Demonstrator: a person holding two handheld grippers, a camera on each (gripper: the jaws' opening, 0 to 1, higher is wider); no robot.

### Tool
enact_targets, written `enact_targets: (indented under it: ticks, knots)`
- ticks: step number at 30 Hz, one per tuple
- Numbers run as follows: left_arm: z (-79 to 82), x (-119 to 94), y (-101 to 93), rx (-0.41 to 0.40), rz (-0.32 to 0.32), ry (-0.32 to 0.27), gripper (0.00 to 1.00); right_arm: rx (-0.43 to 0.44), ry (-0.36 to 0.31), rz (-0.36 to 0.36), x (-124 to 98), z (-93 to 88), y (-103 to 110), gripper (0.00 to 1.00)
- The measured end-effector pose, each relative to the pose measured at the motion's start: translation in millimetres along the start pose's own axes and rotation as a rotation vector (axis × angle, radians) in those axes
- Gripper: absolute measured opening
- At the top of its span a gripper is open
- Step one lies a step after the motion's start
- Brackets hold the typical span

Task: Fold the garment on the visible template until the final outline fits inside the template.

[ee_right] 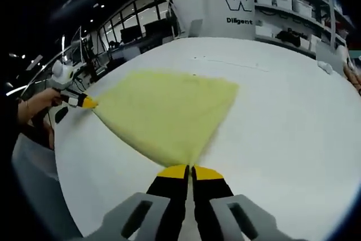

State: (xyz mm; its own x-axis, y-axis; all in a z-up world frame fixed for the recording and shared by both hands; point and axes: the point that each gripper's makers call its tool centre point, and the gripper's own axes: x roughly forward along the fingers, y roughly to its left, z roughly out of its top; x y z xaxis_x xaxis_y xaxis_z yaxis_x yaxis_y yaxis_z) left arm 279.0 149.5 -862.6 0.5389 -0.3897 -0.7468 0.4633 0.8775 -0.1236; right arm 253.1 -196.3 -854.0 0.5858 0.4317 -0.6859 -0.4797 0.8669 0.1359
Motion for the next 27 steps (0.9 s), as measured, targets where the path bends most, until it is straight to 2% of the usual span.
enact_targets:
  ticks: [5, 11, 16, 27]
  knots:
    - [-1.8, -2, 0.6, -0.02, 0.005, 0.01, 0.05, -0.013, 0.029, 0.013, 1, -5.6, 4, 0.0]
    - [-3.4, -10, -2.0, 0.034, 0.029, -0.001, 0.05, -0.012, 0.034, 0.018, -2, -8.3, 9, 0.0]
    - [-18.3, -15, -7.8, 0.042, 0.024, 0.03, 0.05, -0.02, 0.051, 0.028, -7, -16.6, 14, 0.0]
    - [-32.5, -26, -15.5, 0.069, 0.019, 0.039, 0.05, -0.006, 0.061, 0.04, -20, -30.9, 25, 0.0]
